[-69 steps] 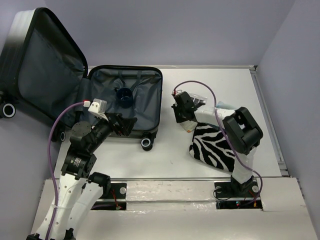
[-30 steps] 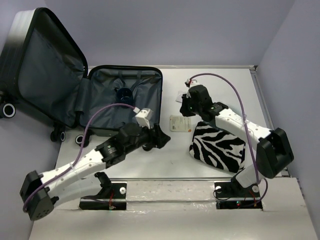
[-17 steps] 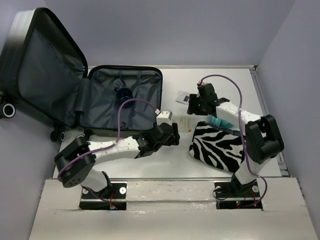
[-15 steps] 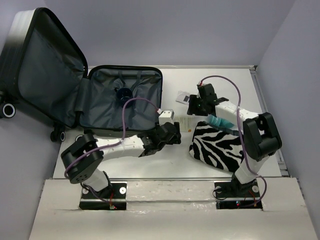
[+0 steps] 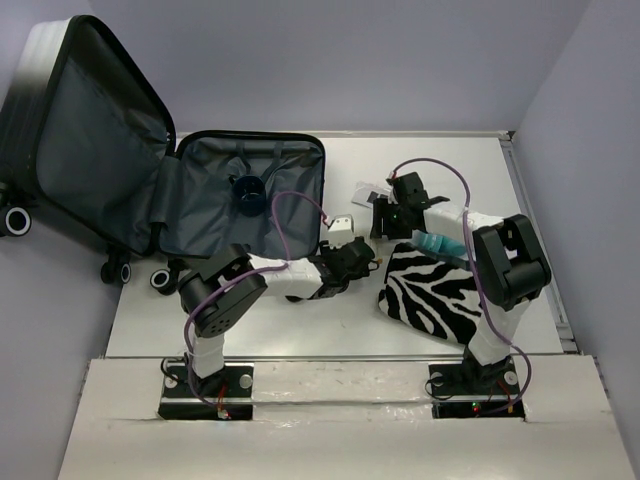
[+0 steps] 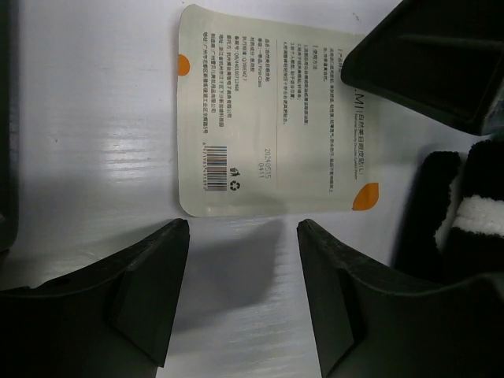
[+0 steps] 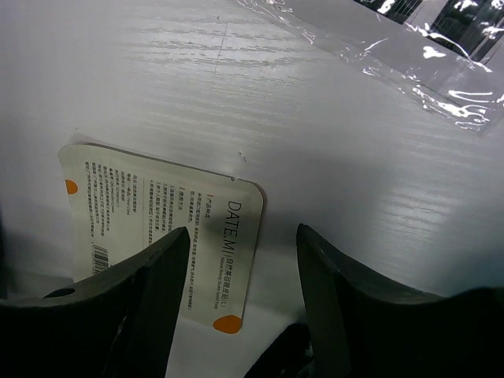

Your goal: Pack the luggage

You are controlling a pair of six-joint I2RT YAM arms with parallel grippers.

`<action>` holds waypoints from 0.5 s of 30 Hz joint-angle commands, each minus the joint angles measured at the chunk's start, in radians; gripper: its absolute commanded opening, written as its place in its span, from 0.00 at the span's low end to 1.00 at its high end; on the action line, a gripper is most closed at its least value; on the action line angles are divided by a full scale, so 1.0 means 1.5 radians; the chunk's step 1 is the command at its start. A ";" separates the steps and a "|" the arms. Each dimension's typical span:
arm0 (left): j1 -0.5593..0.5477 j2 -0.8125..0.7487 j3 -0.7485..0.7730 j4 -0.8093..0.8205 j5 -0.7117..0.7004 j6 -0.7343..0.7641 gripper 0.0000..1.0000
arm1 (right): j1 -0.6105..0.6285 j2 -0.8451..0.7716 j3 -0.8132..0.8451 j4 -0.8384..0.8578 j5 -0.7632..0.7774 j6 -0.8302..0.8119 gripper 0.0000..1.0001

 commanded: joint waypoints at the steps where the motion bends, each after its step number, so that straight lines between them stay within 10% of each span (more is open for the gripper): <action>1: 0.008 0.009 0.006 0.002 -0.086 -0.053 0.69 | 0.001 0.008 0.026 0.014 -0.013 -0.022 0.63; 15: 0.019 0.027 -0.016 -0.017 -0.147 -0.096 0.66 | 0.001 0.036 0.043 0.026 -0.036 -0.022 0.64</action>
